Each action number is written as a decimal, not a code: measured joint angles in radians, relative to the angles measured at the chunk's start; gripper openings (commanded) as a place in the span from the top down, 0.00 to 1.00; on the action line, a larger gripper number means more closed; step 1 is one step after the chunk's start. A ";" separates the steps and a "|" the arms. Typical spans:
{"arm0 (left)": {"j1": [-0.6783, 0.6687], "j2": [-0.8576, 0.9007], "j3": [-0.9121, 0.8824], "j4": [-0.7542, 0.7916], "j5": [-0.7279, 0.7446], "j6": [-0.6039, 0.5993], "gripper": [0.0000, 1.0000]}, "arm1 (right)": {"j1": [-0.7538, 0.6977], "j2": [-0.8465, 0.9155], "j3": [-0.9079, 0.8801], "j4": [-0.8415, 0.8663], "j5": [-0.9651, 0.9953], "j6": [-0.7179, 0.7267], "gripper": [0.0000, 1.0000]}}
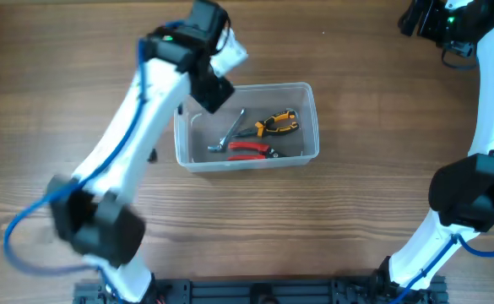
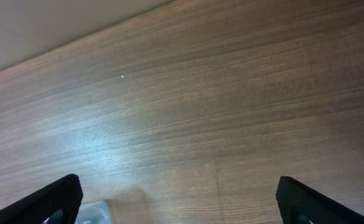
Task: Pack container
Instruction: 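Carry the silver wrench into the container and release it, then lower the left gripper onto the red-black screwdriver and grasp it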
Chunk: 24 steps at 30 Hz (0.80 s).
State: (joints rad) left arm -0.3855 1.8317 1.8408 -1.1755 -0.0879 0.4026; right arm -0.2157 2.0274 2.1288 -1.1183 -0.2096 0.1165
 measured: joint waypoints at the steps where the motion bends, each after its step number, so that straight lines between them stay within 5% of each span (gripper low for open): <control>1: 0.014 -0.084 0.014 -0.008 0.002 -0.103 0.31 | 0.000 0.000 0.000 0.001 0.000 0.000 0.00; 3: 0.108 -0.218 0.048 -0.100 0.005 -0.378 0.36 | 0.000 0.000 0.000 0.001 0.000 0.000 0.00; 6: 0.270 -0.218 0.040 -0.230 0.002 -0.683 0.28 | 0.000 0.000 0.000 0.001 0.000 0.000 0.00; 11: 0.435 -0.065 -0.137 -0.155 0.030 -0.983 0.21 | 0.000 0.000 0.000 0.000 0.000 0.000 0.00; 15: 0.440 0.058 -0.192 -0.092 0.079 -1.003 0.24 | 0.000 0.000 0.000 0.001 0.000 0.000 0.00; 19: 0.440 0.198 -0.199 -0.087 0.090 -0.927 0.39 | 0.000 0.000 0.000 0.001 0.000 0.000 0.00; 24: 0.441 0.283 -0.201 -0.050 0.090 -0.679 0.40 | 0.000 0.000 0.000 0.001 0.000 0.000 0.00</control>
State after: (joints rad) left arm 0.0551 2.1151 1.6402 -1.2251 0.0021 -0.2760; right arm -0.2157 2.0274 2.1288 -1.1175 -0.2096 0.1162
